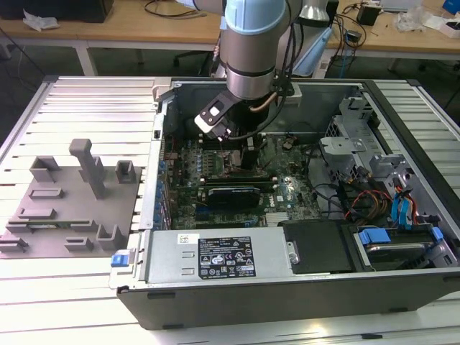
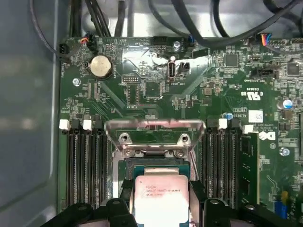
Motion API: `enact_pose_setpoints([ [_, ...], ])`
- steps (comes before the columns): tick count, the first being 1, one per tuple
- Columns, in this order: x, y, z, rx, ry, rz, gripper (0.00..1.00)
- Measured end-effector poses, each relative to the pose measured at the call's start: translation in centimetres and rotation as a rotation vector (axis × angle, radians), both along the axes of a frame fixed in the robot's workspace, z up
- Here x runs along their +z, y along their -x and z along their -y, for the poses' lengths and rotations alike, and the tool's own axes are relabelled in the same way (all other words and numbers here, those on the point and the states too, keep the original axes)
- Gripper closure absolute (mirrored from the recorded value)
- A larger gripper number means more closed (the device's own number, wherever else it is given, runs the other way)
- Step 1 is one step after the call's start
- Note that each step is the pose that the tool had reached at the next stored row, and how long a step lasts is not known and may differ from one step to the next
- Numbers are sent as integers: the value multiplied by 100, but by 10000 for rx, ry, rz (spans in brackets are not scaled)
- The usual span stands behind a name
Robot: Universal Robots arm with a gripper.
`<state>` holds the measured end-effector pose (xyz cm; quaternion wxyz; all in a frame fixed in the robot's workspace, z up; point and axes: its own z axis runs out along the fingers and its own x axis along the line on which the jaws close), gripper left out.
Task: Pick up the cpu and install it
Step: 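Place the cpu into insertion slot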
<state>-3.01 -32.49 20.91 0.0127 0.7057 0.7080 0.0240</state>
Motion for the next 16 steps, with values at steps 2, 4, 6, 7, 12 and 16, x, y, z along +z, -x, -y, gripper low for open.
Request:
enact_pose_setpoints([
  [2, -42, 5, -37, -18, -5, 2, 45],
  [4, -106, 35, -38, -14, 1, 0, 45],
  [6, -106, 29, -42, -15, 8, -1, 45],
  [7, -106, 27, -43, -16, 11, -2, 45],
  [12, -107, 25, -86, -19, 17, -1, 45],
  [16, -107, 18, -83, -57, 37, 0, 45],
])
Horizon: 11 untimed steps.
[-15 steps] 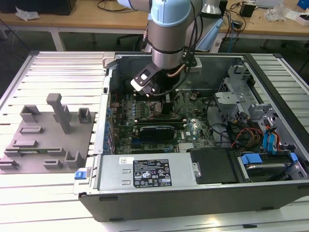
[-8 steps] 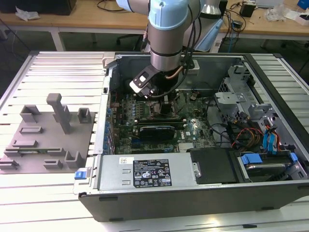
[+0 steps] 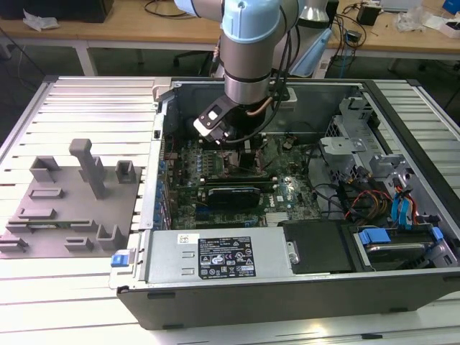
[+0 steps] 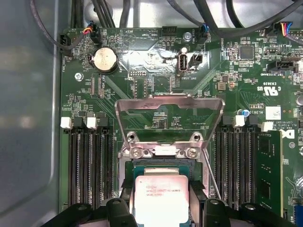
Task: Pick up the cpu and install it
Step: 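Place the cpu into insertion slot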
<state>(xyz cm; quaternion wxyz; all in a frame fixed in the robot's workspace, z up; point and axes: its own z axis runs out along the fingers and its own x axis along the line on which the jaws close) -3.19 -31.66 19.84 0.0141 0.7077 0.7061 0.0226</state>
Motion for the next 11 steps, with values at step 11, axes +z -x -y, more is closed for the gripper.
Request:
enact_pose_setpoints([
  [11, -5, -7, 6, 0, 29, -2, 45],
])
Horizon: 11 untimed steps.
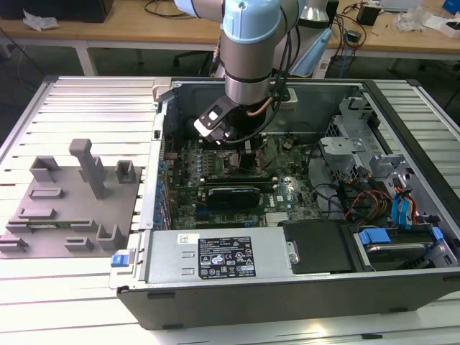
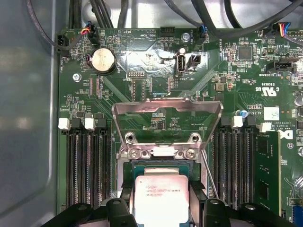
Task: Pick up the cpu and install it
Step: 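Place the cpu into insertion slot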
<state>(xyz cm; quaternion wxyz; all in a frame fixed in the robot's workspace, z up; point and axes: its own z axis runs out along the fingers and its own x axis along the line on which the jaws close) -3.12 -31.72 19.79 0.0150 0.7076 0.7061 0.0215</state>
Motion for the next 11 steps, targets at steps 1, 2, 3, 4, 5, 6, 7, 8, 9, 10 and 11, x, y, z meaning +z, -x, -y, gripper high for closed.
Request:
enact_pose_setpoints([
  [1, 0, 0, 0, 1, 0, 0, 45],
  [2, -1, 0, 0, 4, -1, 0, 45],
  [3, -2, -1, 1, 7, -3, 1, 45],
  [4, -2, -1, 3, 8, -3, 1, 45],
  [5, -2, -1, 3, 8, -2, 2, 45],
  [6, -2, -1, 4, 8, -1, 1, 45],
  [7, -2, -1, 4, 8, 0, 0, 45],
  [8, -3, 0, 4, 9, 1, 0, 45],
  [9, -4, 0, 5, 10, 2, -1, 45],
  [10, -5, -1, 4, 10, 1, -1, 45],
  [11, -6, -4, 4, 11, 0, 0, 45],
])
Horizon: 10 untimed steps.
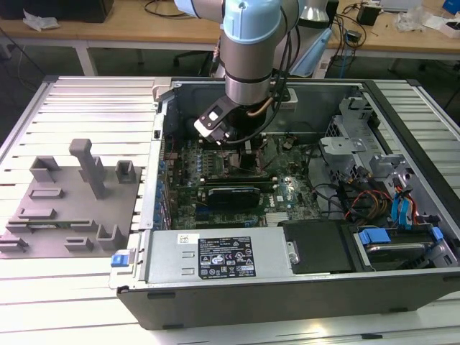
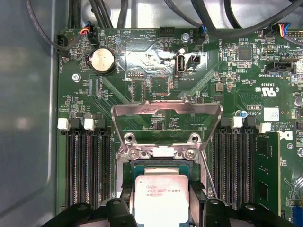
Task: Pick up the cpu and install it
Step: 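Place the cpu into insertion slot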
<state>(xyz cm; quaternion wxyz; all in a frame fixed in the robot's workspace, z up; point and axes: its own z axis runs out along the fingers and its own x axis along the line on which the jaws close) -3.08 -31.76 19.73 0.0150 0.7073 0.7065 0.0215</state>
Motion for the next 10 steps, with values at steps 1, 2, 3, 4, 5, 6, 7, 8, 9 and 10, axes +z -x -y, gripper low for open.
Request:
enact_pose_setpoints([
  [1, 0, 0, 0, 0, 0, 0, 45],
  [2, -2, 0, 0, -1, 0, 0, 45],
  [3, -5, -3, 0, 0, 2, -2, 45],
  [4, -6, -5, 1, 0, 3, -2, 45],
  [5, -7, -5, 0, -1, 3, -1, 45],
  [6, -10, -5, 0, -1, 3, -1, 45],
  [7, -12, -5, 1, -1, 3, -1, 45],
  [8, -13, -5, 1, -1, 4, -1, 45],
  [9, -14, -6, 0, -1, 2, -1, 45],
  [10, -14, -6, 0, -1, 1, 0, 45],
])
